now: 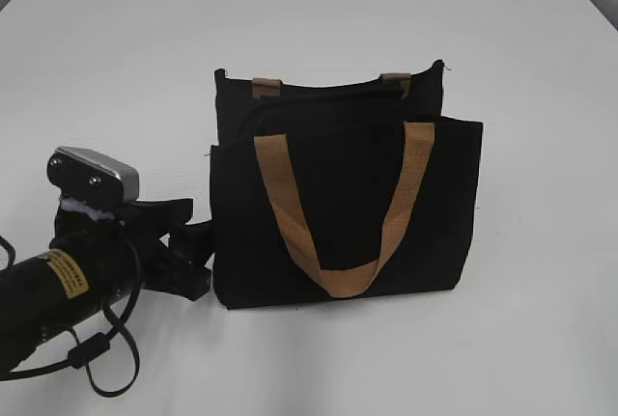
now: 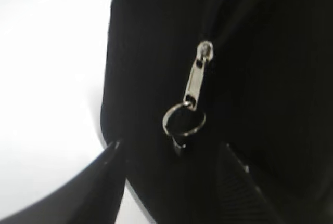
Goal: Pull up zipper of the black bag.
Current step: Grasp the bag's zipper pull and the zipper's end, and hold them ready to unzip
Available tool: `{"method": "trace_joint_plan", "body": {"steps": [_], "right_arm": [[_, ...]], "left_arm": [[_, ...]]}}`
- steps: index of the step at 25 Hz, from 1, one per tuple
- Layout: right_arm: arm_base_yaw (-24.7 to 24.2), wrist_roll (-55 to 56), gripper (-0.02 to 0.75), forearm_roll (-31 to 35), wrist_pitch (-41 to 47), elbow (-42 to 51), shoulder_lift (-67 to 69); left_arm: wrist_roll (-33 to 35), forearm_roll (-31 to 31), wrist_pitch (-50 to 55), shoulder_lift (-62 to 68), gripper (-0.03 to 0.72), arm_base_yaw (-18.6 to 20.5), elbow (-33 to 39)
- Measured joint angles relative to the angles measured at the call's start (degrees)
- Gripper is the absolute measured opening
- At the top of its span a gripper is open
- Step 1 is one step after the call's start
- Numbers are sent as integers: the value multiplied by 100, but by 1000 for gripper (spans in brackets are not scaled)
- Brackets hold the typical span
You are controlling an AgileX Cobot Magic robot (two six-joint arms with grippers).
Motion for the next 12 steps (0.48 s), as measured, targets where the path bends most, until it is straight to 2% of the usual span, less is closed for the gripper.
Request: {"method": "trace_joint_plan", "body": {"steps": [4,12], "right_arm": [[0,0,589,0,0,0,169],[0,0,589,18,-6,0,580]], "left_arm": [[0,68,43,49,439,0,-29],[0,143,1447,143,440,11,-880]]}}
